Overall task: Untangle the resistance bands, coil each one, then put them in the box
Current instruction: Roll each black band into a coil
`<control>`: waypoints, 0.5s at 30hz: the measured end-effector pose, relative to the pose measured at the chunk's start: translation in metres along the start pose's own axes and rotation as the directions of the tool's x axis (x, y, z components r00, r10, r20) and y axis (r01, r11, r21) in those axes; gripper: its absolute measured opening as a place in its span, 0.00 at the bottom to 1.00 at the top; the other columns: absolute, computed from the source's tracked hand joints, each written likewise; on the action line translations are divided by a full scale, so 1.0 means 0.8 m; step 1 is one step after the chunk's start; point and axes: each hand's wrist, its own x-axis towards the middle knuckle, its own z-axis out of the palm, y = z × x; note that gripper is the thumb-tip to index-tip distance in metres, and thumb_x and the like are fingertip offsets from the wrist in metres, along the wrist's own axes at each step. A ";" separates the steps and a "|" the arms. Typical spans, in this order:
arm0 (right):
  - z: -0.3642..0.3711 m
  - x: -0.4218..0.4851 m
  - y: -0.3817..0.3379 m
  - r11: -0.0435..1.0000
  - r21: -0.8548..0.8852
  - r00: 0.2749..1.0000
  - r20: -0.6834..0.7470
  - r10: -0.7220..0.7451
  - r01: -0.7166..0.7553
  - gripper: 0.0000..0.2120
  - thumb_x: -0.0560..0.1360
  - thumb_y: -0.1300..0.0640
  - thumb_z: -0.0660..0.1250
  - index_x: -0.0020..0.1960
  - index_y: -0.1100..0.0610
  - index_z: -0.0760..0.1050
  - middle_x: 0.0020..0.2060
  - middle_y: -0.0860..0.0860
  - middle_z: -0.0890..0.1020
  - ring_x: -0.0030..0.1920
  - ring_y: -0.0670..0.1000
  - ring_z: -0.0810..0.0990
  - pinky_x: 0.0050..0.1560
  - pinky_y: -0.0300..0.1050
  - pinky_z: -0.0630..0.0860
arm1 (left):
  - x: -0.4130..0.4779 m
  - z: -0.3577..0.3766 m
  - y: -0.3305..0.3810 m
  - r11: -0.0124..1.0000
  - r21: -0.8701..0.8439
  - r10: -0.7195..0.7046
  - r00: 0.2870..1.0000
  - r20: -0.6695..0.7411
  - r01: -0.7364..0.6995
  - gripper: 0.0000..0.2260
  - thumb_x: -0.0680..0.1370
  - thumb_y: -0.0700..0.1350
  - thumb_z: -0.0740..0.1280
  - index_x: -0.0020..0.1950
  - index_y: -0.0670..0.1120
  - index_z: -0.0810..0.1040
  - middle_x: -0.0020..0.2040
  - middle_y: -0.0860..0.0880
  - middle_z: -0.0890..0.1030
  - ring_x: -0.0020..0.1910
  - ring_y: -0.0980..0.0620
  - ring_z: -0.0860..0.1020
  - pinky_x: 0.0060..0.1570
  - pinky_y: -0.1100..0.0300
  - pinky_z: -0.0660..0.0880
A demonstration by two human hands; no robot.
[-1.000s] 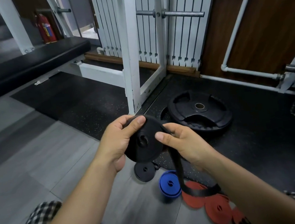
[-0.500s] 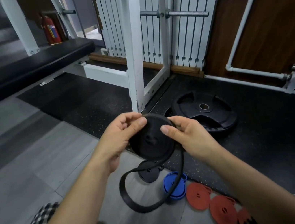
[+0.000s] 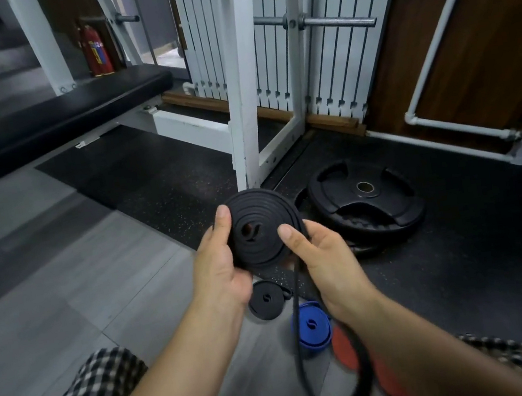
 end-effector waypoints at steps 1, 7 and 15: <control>0.002 -0.001 0.006 1.000 -0.013 0.999 -0.026 -0.028 0.027 0.08 0.77 0.60 0.62 0.53 0.62 0.77 0.49 0.59 0.83 0.53 0.58 0.81 0.57 0.52 0.77 | -0.002 0.000 -0.005 1.000 -0.030 -0.011 1.000 -0.022 0.010 0.19 0.77 0.48 0.64 0.63 0.39 0.73 0.52 0.41 0.81 0.42 0.47 0.82 0.31 0.57 0.79; -0.009 0.009 -0.010 0.991 -0.135 0.999 0.029 -0.017 0.020 0.08 0.77 0.61 0.61 0.51 0.60 0.78 0.48 0.57 0.84 0.50 0.53 0.82 0.54 0.46 0.79 | 0.001 -0.011 0.005 0.974 0.225 -0.053 0.997 0.055 0.039 0.21 0.74 0.55 0.64 0.59 0.41 0.76 0.51 0.42 0.83 0.49 0.47 0.81 0.44 0.55 0.77; -0.023 0.007 -0.021 0.945 -0.318 0.971 0.195 0.137 -0.069 0.07 0.77 0.63 0.62 0.51 0.61 0.77 0.44 0.55 0.84 0.43 0.50 0.82 0.48 0.41 0.79 | 0.004 -0.016 0.025 0.608 0.758 -0.045 0.943 0.329 -0.236 0.07 0.68 0.46 0.71 0.43 0.46 0.78 0.35 0.51 0.81 0.35 0.55 0.78 0.35 0.66 0.75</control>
